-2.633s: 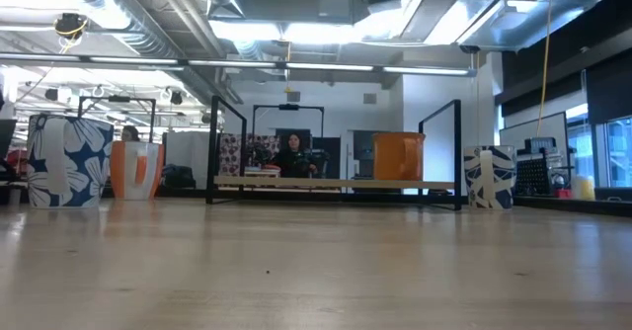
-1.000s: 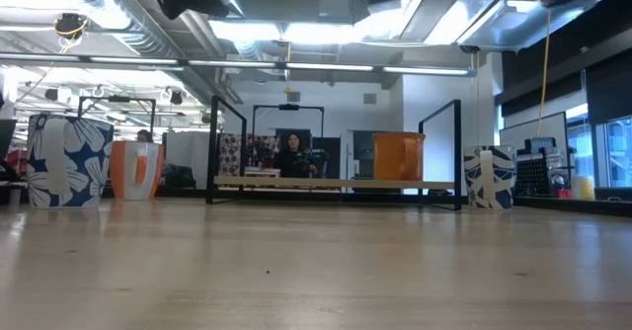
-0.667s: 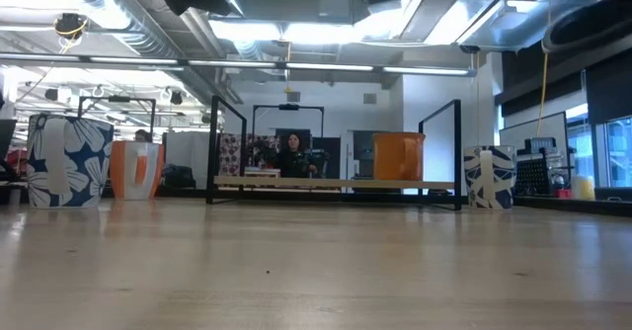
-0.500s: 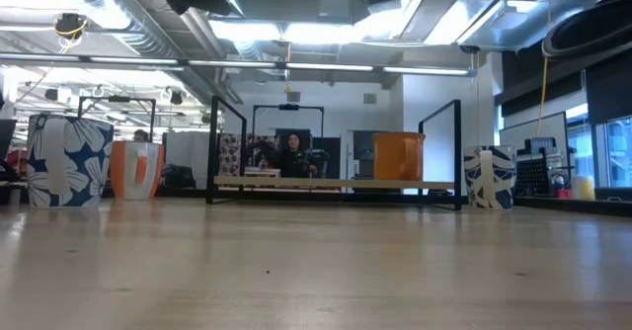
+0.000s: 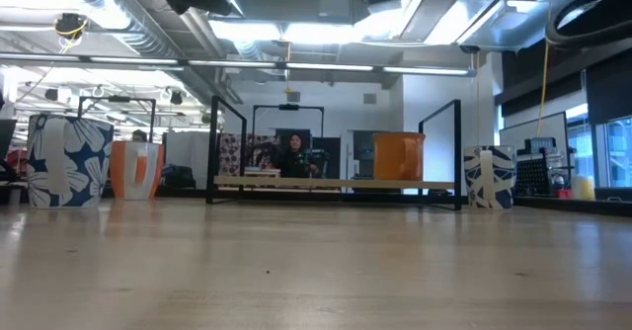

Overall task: Place coffee mugs
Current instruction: Put the green mug on the shelf

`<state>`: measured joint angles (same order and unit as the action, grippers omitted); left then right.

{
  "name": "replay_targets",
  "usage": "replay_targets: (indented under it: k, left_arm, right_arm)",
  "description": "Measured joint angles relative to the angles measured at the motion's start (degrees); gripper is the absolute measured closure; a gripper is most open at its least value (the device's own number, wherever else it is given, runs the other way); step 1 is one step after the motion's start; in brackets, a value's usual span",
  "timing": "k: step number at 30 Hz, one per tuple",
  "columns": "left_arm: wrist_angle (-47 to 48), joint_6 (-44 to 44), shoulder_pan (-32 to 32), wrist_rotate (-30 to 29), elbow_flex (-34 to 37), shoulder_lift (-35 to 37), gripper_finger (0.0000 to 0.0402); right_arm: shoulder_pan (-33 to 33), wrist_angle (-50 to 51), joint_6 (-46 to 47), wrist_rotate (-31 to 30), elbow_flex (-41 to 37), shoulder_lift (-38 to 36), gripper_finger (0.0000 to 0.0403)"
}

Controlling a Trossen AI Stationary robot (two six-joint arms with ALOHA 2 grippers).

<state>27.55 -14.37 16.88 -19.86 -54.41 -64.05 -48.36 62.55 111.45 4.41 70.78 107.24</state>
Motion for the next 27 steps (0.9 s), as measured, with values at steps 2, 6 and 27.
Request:
replay_targets:
  k: [2, 6, 27]
  left_arm:
    - [0.0, 0.0, 0.0, 0.0, 0.0, 0.0, 0.0255]
    - [0.0, 0.0, 0.0, 0.0, 0.0, 0.0, 0.0255]
    - [-0.7, 1.2, -0.2, -0.6, 0.0, 0.0, 0.0255]
  right_arm:
    - [0.2, -0.5, -4.1, -2.5, 0.9, 0.0, 0.0386]
    - [2.2, -0.3, -15.3, -7.7, 3.0, -0.1, 0.0385]
    - [26.8, -14.6, -79.2, -14.8, 8.0, 0.1, 0.0386]
